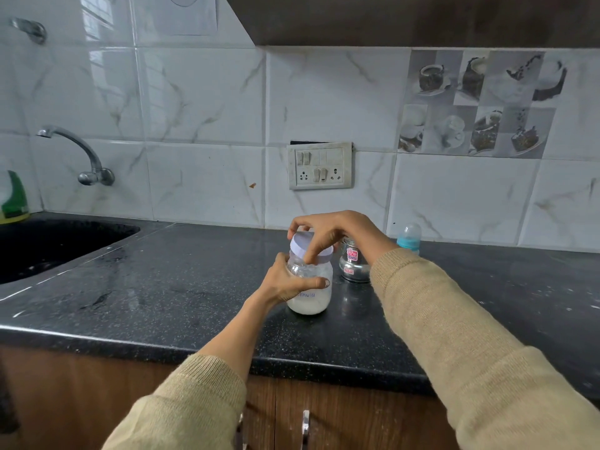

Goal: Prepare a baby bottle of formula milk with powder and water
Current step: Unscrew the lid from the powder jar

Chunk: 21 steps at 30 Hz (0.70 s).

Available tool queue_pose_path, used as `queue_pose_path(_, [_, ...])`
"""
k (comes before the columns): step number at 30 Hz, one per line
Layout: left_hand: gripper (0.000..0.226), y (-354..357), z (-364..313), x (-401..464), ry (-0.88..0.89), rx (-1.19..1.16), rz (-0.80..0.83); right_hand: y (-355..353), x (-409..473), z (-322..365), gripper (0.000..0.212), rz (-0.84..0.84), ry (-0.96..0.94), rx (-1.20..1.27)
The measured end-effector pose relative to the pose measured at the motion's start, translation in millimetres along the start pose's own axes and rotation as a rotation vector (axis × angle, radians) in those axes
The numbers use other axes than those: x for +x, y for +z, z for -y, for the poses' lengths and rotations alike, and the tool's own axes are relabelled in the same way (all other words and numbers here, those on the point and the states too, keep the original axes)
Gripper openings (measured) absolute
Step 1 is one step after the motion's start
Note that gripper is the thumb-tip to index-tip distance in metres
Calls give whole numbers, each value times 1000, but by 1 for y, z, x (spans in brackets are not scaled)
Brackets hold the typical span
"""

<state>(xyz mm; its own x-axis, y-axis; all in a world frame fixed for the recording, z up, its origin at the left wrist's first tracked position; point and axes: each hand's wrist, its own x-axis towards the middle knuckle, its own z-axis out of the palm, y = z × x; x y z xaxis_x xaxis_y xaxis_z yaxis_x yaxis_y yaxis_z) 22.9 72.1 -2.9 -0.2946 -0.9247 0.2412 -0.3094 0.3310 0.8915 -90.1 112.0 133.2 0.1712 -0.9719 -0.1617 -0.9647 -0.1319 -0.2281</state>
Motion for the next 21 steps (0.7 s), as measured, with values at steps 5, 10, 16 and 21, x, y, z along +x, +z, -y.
queue_pose_path(5, [92,-11,6,2,1,2,-75,-13,4,-2,67,-75,-59,150])
queue_pose_path(10, [84,-26,13,11,-23,102,-199,4,14,-18,67,-177,-81,282])
queue_pose_path(16, [96,-34,33,40,-58,177,-256,34,21,-40,57,-123,-125,503])
queue_pose_path(21, [87,-38,41,63,-75,170,-290,63,38,-54,38,-81,-137,541])
